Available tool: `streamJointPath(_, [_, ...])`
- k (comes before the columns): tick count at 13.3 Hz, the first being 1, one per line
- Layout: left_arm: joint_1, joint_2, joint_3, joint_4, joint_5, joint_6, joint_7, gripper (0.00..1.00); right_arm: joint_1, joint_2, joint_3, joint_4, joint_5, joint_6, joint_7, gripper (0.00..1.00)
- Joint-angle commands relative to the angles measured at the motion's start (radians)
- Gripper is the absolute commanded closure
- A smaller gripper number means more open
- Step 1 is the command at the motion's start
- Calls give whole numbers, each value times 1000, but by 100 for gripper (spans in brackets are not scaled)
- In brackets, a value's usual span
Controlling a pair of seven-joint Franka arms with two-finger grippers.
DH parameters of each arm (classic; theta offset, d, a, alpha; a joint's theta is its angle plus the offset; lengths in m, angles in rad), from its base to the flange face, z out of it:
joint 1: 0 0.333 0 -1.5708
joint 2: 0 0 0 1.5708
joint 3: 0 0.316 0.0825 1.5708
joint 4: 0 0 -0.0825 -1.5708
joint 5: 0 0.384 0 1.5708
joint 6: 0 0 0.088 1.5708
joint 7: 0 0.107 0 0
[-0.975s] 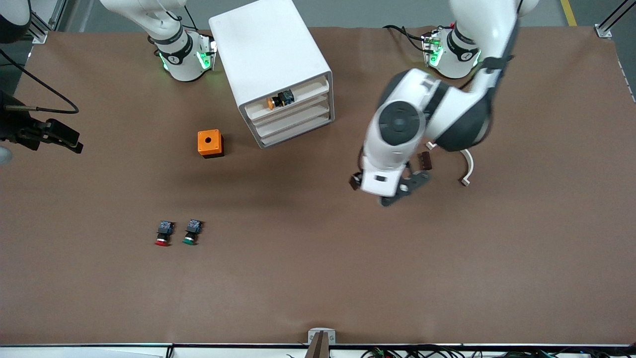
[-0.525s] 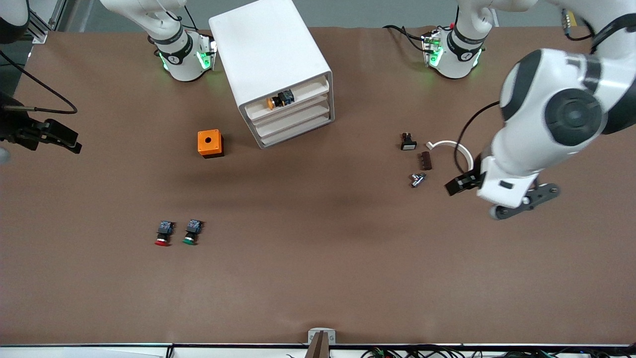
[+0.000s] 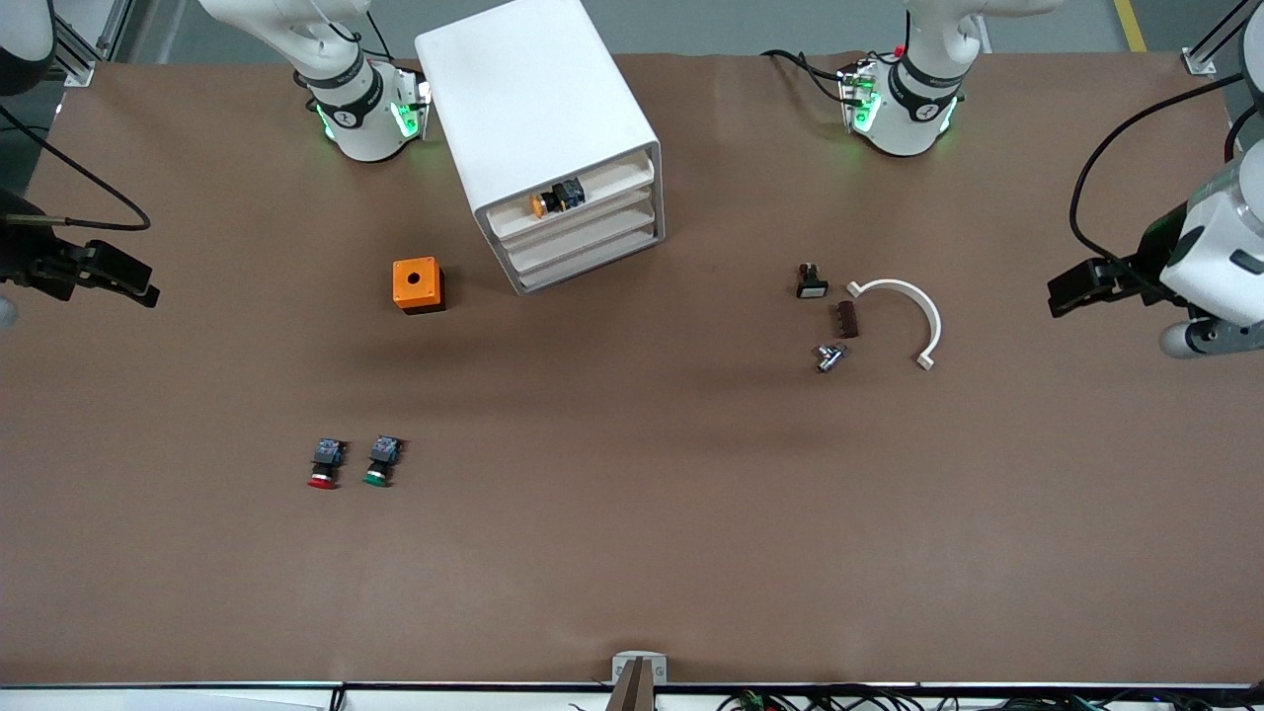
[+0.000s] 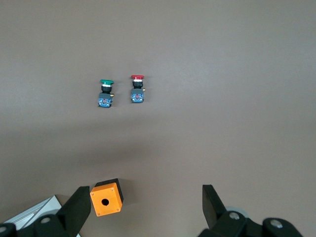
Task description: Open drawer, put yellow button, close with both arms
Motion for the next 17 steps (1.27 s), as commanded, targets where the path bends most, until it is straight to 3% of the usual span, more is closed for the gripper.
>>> streamJointPath(1, [6,-125,-11,-150,5,27,47,0,-62,-29,60,-28,-7,12,-12,0])
streamJointPath(4, [35,-259,-11,-319,5,109,85,0,-57,-32,62,-28,-9,7,-12,0])
streamJointPath(17, [75,-276,-47,-303,6,71,85,0,-46,-36,55,-29,-9,12,-10,0])
